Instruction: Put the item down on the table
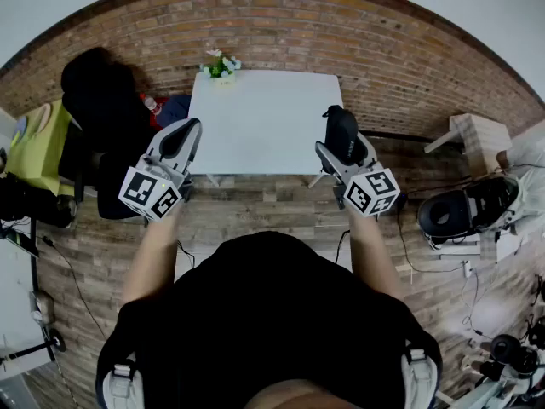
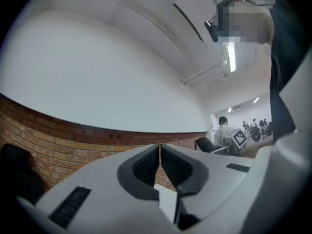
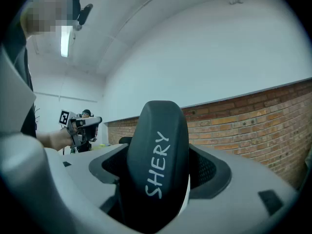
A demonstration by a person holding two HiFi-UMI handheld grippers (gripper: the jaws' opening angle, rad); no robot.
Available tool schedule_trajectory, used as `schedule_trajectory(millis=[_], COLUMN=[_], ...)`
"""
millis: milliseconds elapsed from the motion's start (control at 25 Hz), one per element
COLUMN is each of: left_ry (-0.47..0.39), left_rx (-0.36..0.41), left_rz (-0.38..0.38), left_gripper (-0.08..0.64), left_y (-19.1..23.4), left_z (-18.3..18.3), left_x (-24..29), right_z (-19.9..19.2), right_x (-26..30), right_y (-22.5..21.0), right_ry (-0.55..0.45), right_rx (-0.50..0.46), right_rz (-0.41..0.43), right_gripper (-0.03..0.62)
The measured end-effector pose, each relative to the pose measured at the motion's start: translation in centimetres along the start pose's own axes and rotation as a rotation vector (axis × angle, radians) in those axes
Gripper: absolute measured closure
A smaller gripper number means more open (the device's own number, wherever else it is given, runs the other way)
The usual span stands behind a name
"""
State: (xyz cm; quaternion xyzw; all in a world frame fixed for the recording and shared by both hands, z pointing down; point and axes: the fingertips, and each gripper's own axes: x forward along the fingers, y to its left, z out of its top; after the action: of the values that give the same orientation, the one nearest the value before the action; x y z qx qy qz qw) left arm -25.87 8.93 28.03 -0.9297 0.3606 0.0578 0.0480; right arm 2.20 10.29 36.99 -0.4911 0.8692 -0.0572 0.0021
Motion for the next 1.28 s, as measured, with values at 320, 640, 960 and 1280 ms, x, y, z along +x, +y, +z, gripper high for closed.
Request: schedule_trajectory(millis=[320,640,960,1280], left_ry=[-0.013,0.018,0.054,0.112], left_rx=[0.043,0.064,0.096,0.122], left_rz=[-0.008,-0.051,-0.125,-0.15], left_gripper=[0.543,0.543,0.543,0.543], left_y=[3.5,6.0,5.7,5.6], left_z=[-0.2,-1.0,-2.2,-3.9], left_x=[-2.4,-3.7,-2.7,-2.4], right_z=[-0.4,-0.2,-0.5,-0.6], right_x=[3.0,4.5,5.1,5.4], right_y=[2.3,4.1,4.4,4.5], right_ry=[0.002,-0.005,0.015,0.016], right_rx=[0.009,0.019,0.031,0.05], right_rz=[-0.035,-0.08,-0.119,-0.131], right_gripper=[0.213,0.213,0.213,0.213])
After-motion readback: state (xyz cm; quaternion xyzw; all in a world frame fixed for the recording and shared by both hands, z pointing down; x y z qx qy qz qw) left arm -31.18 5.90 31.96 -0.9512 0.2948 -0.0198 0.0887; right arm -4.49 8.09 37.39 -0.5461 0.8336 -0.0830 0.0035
